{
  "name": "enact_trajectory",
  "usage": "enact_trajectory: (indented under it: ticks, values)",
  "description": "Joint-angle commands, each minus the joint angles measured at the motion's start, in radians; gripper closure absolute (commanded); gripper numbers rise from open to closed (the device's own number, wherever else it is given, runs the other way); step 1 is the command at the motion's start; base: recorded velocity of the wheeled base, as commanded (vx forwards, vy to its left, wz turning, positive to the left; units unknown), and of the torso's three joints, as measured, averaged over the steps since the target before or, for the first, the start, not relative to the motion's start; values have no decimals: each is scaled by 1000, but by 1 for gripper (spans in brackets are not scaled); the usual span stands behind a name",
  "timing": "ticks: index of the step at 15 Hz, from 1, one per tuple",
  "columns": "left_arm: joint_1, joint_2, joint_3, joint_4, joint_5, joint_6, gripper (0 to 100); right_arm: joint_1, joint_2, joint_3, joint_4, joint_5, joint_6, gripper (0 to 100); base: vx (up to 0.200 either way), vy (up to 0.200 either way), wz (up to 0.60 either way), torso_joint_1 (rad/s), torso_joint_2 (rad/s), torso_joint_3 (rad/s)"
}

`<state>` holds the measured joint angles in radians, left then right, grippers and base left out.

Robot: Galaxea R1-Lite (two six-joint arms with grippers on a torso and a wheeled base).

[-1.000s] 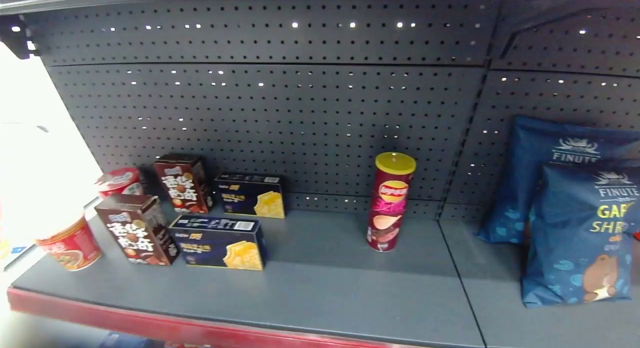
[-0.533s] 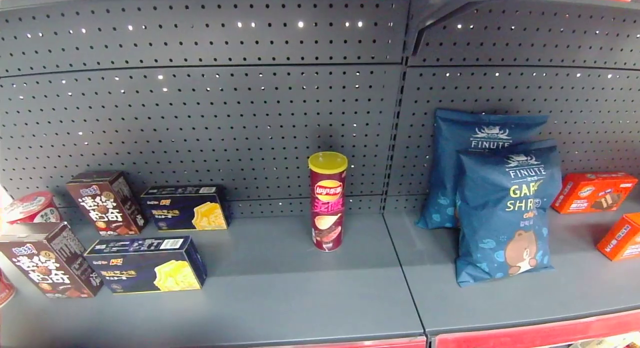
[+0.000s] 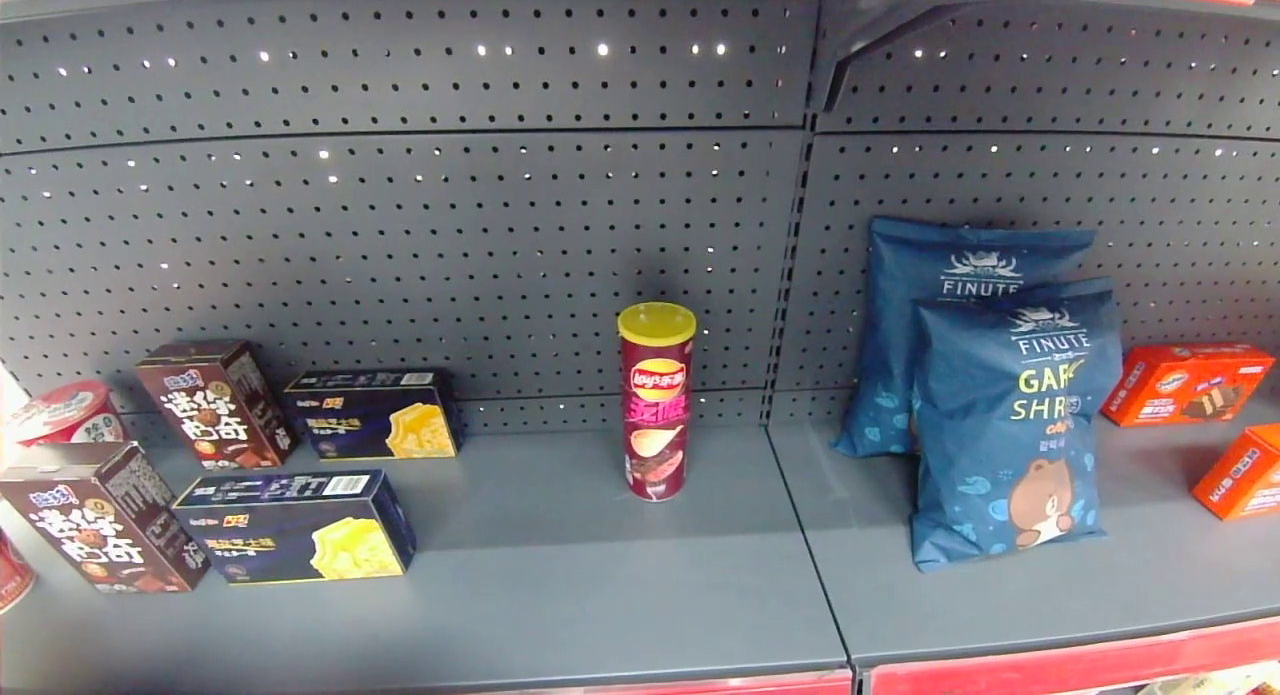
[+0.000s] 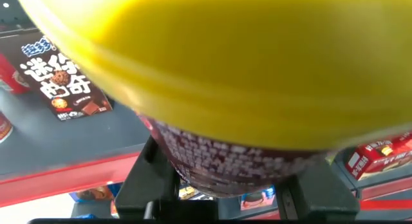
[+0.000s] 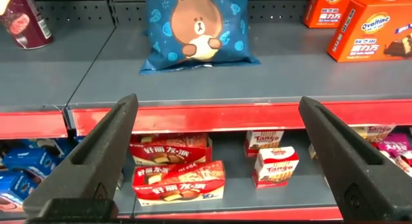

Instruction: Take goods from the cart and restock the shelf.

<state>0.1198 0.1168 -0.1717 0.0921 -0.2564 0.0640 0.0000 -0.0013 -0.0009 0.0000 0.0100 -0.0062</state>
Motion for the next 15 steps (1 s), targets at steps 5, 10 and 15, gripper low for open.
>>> enact_trajectory:
  ticks: [5,10,15]
  values:
    - [1,-5,18,0,0,0,100,0,1,-1,2,-1,3,0,0,0,120,1,0,0]
    - [1,-5,15,0,0,0,100,3,18,-4,11,-1,-6,0,0,0,0,0,0,0]
    - [23,-8,6,0,23,3,100,186,549,-450,23,100,-135,0,0,0,0,0,0,0]
